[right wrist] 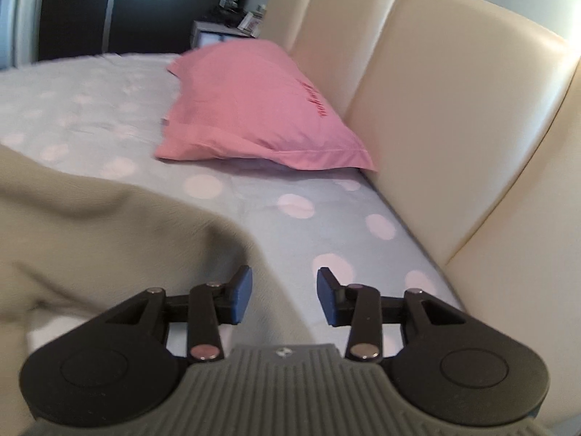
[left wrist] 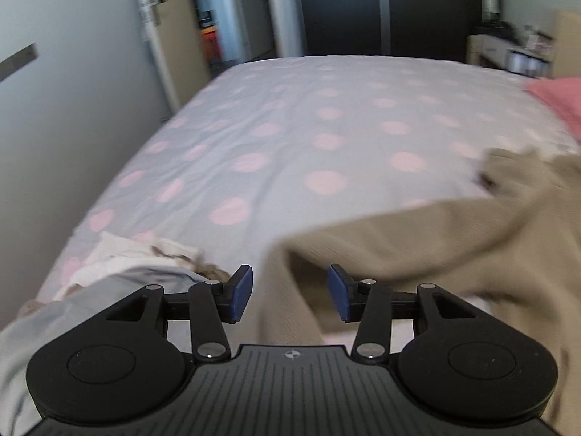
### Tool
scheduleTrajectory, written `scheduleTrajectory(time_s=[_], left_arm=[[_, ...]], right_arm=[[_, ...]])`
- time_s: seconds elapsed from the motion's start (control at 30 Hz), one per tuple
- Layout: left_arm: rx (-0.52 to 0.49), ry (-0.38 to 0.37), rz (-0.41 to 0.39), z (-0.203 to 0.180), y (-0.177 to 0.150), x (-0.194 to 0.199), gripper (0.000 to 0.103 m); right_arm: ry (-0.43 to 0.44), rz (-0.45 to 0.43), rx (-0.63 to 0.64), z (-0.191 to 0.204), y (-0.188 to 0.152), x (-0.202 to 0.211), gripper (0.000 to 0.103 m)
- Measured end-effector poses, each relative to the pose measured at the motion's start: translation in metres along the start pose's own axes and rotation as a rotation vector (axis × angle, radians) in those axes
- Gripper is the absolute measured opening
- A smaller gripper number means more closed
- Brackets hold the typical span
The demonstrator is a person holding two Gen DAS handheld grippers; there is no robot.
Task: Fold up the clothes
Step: 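Flick the hoodie up and lay it flat, opening both tools, then grasp the hoodie hem with the left tool while the right tool grasps it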
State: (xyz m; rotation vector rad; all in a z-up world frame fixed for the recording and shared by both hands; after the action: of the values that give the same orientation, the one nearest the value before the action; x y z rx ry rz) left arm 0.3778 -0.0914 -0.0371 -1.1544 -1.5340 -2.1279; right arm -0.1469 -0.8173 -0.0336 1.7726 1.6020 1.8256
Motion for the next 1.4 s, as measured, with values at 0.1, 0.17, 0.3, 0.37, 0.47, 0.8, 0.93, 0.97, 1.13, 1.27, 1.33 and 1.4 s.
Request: scheduleTrajectory(time_s=[0.1, 0.17, 0.3, 0.37, 0.47, 0.8, 0.93, 0.97, 1.13, 1.27, 1.33, 1.4], left_arm=[[-0.045, -0.085, 0.005, -0.024, -0.024, 0.025, 0.044], [-0.085, -0.131, 0.013, -0.039, -0.044, 0.040, 0.044], [-0.160, -0.193, 0.033, -0.063, -0.087, 0.064, 0.044], [-0.194, -0.213, 0.049, -0.072, -0.109, 0.074, 0.044], [-0.261, -0.229, 0.077, -0.083, -0.142, 0.082, 0.044], [-0.554, -0.290, 0.149, -0.147, -0.250, 0.097, 0.044], [-0.646, -0.298, 0.126, -0.168, -0.271, 0.099, 0.044], [-0.660, -0.296, 0.120, -0.173, -0.273, 0.097, 0.045], [-0.700, -0.274, 0.129, -0.188, -0.279, 0.078, 0.044], [-0.673, -0.272, 0.120, -0.195, -0.277, 0.068, 0.044], [-0.643, -0.283, 0.105, -0.197, -0.273, 0.068, 0.044], [-0.623, -0.284, 0.091, -0.200, -0.271, 0.066, 0.044]], right_arm=[[0.088, -0.010, 0.014, 0.014, -0.028, 0.030, 0.043], [0.142, 0.000, 0.024, 0.026, -0.051, 0.047, 0.043], [0.237, 0.035, 0.036, 0.051, -0.101, 0.075, 0.043], [0.278, 0.050, 0.041, 0.064, -0.123, 0.087, 0.043], [0.334, 0.072, 0.056, 0.082, -0.151, 0.106, 0.043], [0.478, 0.121, 0.210, 0.139, -0.231, 0.164, 0.051], [0.511, 0.151, 0.271, 0.155, -0.265, 0.176, 0.052], [0.516, 0.157, 0.284, 0.158, -0.272, 0.177, 0.052], [0.526, 0.174, 0.356, 0.170, -0.296, 0.180, 0.053], [0.472, 0.165, 0.351, 0.173, -0.295, 0.170, 0.052], [0.469, 0.156, 0.293, 0.170, -0.287, 0.166, 0.052], [0.461, 0.151, 0.255, 0.168, -0.278, 0.161, 0.050]])
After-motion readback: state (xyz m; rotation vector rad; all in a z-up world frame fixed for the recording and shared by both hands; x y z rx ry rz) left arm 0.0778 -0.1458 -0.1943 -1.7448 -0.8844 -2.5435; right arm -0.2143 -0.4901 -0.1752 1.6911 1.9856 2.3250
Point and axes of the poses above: each gripper's, at about its wrist camera, not at the fingertips, and x roughly against the way its jaws point, z to its left, y to its top, the point moved 9 cm from there along -x, roughly the way its jaws point, and after that the axes turned 1 degree about z, right-handed, at the moved point
